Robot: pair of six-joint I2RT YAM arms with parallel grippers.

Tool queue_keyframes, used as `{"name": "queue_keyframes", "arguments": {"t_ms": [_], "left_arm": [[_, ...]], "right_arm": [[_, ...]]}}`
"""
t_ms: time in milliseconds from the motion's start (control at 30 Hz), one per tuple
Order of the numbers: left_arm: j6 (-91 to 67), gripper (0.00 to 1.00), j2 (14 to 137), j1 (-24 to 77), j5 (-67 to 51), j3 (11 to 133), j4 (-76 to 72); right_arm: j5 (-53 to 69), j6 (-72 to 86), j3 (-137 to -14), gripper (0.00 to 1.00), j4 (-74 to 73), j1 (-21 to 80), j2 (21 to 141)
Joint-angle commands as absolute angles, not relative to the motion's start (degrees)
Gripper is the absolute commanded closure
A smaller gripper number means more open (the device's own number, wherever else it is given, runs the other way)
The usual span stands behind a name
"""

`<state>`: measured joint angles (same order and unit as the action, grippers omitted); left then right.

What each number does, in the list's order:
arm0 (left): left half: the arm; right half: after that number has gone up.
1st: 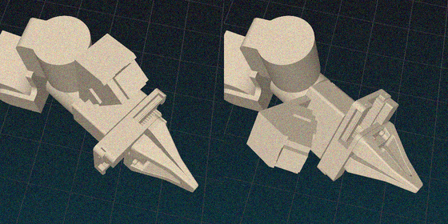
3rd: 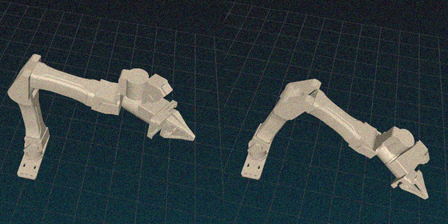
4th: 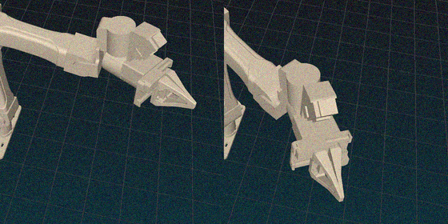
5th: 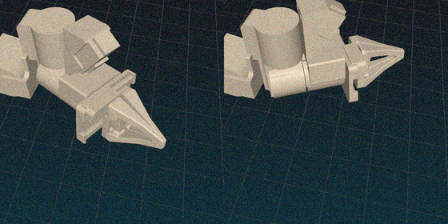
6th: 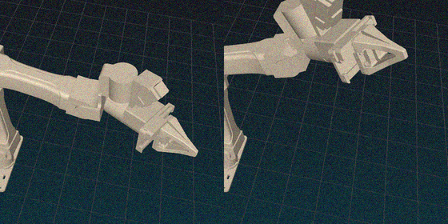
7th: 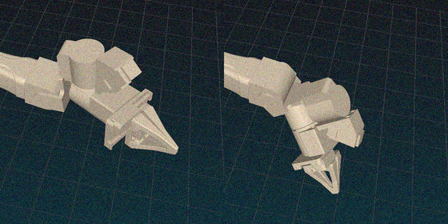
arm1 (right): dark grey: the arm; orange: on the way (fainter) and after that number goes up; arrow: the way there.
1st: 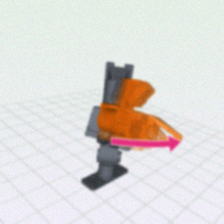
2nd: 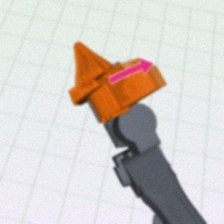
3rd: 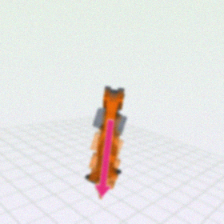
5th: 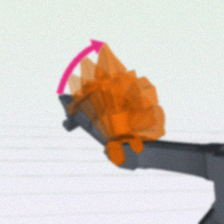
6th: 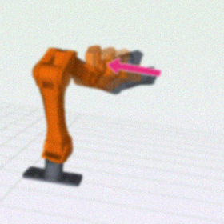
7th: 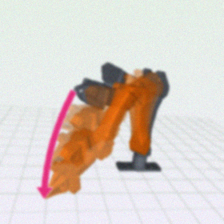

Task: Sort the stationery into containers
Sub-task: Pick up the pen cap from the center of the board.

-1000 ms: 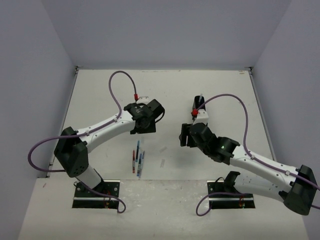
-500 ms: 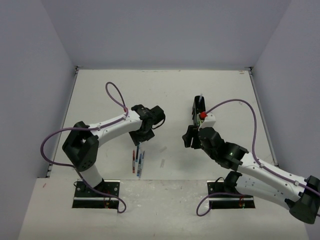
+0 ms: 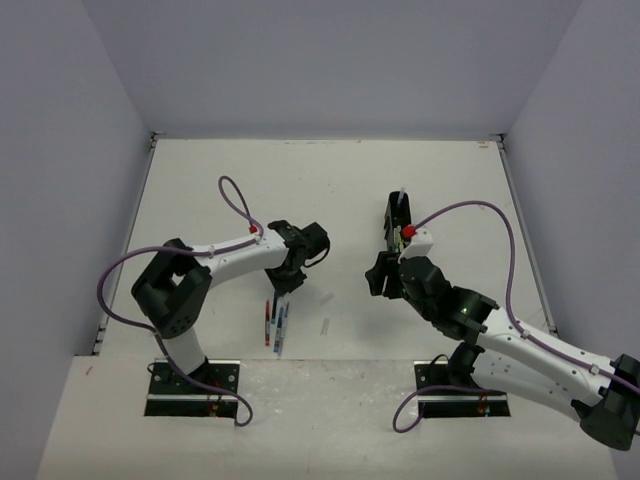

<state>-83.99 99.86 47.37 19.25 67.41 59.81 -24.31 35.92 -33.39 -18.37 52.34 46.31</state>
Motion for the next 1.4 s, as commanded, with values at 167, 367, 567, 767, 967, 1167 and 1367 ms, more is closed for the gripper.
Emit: {"name": "queue_keyframes", "arguments": {"t_ms": [167, 367, 567, 767, 967, 1167, 1367], "left_arm": [[-85.79, 0.77, 100.29, 46.68, 19.96, 64.27, 55.31], [-84.93, 0.78, 99.64, 45.94, 19.48, 61.38, 52.97], [-83.38, 0.83, 98.82, 45.78, 18.94, 59.10, 49.59], [-79.96, 0.94, 99.43, 45.79, 17.66, 58.14, 45.47], [-72.14, 1.00, 97.58, 46.32, 19.20, 57.62, 41.39], [-61.66, 1.00, 88.33, 48.69, 27.91, 56.95, 40.77], [-37.52, 1.00, 85.76, 48.60, 21.03, 61.17, 34.61]], "right_arm": [[-23.13, 35.07, -34.45, 0.38, -16.00, 52.12, 48.41], [-22.85, 34.98, -34.63, 0.38, -16.00, 52.18, 49.07], [-22.49, 34.89, -34.71, 0.38, -16.00, 52.21, 49.11], [-22.32, 34.78, -34.72, 0.38, -16.00, 52.12, 48.98], [-22.32, 34.59, -34.70, 0.38, -16.00, 52.19, 48.90], [-22.32, 34.45, -34.37, 0.38, -16.00, 52.21, 47.93], [-23.50, 34.57, -34.24, 0.39, -16.37, 52.16, 46.79]]}}
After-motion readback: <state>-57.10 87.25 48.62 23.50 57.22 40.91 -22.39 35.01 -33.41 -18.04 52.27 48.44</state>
